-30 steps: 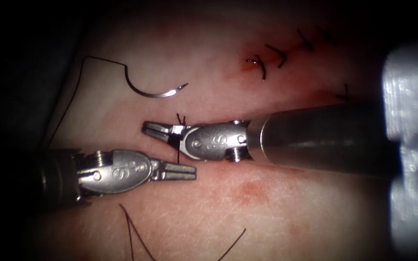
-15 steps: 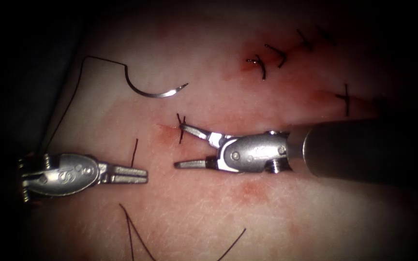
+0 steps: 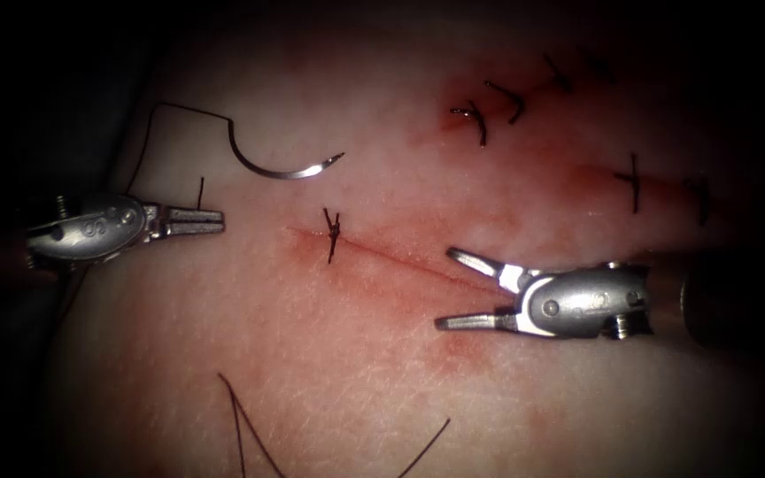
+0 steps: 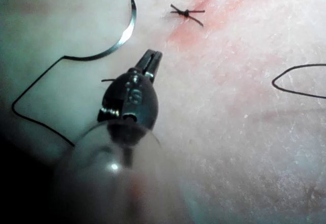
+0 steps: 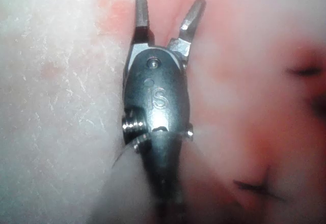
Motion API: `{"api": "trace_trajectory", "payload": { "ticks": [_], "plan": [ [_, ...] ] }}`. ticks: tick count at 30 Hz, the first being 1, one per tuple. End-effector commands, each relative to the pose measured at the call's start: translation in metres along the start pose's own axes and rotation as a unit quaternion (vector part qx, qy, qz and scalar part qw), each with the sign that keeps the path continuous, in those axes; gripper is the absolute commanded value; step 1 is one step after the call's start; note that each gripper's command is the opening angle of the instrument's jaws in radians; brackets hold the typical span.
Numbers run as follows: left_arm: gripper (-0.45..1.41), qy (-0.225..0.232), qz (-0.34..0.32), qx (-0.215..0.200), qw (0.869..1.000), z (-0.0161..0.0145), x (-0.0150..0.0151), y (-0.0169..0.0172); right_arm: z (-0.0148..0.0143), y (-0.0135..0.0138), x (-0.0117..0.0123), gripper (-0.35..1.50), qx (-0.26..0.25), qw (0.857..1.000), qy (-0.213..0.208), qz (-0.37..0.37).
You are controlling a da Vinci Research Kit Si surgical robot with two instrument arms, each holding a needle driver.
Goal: Wound Closure
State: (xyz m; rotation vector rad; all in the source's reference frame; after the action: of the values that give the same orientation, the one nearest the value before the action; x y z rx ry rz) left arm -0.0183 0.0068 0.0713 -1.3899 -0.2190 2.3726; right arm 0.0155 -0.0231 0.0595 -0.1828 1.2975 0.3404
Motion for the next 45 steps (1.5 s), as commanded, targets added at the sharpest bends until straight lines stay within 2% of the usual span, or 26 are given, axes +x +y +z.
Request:
{"api": "trace_trajectory", "payload": {
  "ticks": [1,5,7,8,9,10,13,19,23,26,29,31,34,38,41,43,45],
  "plan": [
    [-0.45,0.002,-0.009,-0.001,1.0,0.0011,-0.0011,-0.0002,0.0006,-0.0003,-0.0006,1.08,-0.001,1.0,0.001,0.001],
    [-0.45,0.002,-0.038,-0.003,0.999,0.002,-0.0045,-0.0005,0.0007,-0.0004,-0.0005,1.05,-0.002,1.0,0.0,0.002],
    [-0.45,-0.015,-0.061,-0.015,0.998,0.0024,-0.0067,-0.0002,0.0008,-0.0004,-0.0005,1.01,-0.003,1.0,0.001,0.002],
    [-0.06,-0.026,-0.087,-0.02,0.996,0.0027,-0.0082,0.0002,0.0008,-0.0004,-0.0005,0.99,-0.003,1.0,0.001,0.002],
    [0.17,-0.028,-0.098,-0.02,0.995,0.0028,-0.0087,0.0004,0.0008,-0.0004,-0.0005,0.99,-0.003,1.0,0.001,0.002],
    [0.24,-0.028,-0.106,-0.019,0.994,0.0028,-0.0093,0.0006,0.0008,-0.0004,-0.0005,0.99,-0.003,1.0,0.001,0.002],
    [0.31,-0.031,-0.11,-0.017,0.993,0.0025,-0.0105,0.0016,0.0008,-0.0004,-0.0005,0.96,-0.003,1.0,0.001,0.005],
    [0.31,-0.052,-0.11,-0.016,0.992,0.0005,-0.0109,0.0044,0.0008,-0.0004,-0.0006,0.96,-0.005,1.0,0.0,0.016],
    [0.31,-0.057,-0.112,-0.015,0.992,-0.0014,-0.009,0.0067,0.0008,-0.0004,-0.0006,0.94,-0.005,1.0,0.0,0.022],
    [0.31,-0.056,-0.097,-0.028,0.993,-0.002,-0.0064,0.0076,0.0009,-0.0004,-0.0006,0.93,-0.005,1.0,-0.001,0.025],
    [0.32,-0.048,-0.074,-0.042,0.995,-0.0026,-0.0024,0.0092,0.0009,-0.0006,-0.0007,0.91,-0.006,1.0,-0.001,0.027],
    [0.41,-0.042,-0.06,-0.042,0.996,-0.0027,-0.0005,0.0095,0.0009,-0.0007,-0.0008,0.89,-0.005,0.999,-0.001,0.032],
    [0.42,-0.006,-0.054,-0.021,0.998,-0.0025,0.003,0.0088,0.001,-0.001,-0.001,0.88,-0.006,0.999,0.0,0.037],
    [0.47,0.052,-0.049,0.018,0.997,-0.0026,0.0058,0.007,0.001,-0.0012,-0.0012,0.88,-0.007,0.999,0.0,0.044],
    [0.47,0.064,-0.054,0.028,0.996,-0.0025,0.0067,0.0054,0.0009,-0.0014,-0.0013,0.84,-0.006,0.999,0.001,0.049],
    [0.41,0.069,-0.062,0.034,0.995,-0.002,0.0072,0.0038,0.0008,-0.0013,-0.0013,0.81,-0.005,0.999,0.001,0.052],
    [0.27,0.042,-0.058,0.063,0.995,-0.0007,0.0073,0.0023,0.0009,-0.0011,-0.0013,0.81,-0.006,0.999,0.0,0.053]
  ]
}}
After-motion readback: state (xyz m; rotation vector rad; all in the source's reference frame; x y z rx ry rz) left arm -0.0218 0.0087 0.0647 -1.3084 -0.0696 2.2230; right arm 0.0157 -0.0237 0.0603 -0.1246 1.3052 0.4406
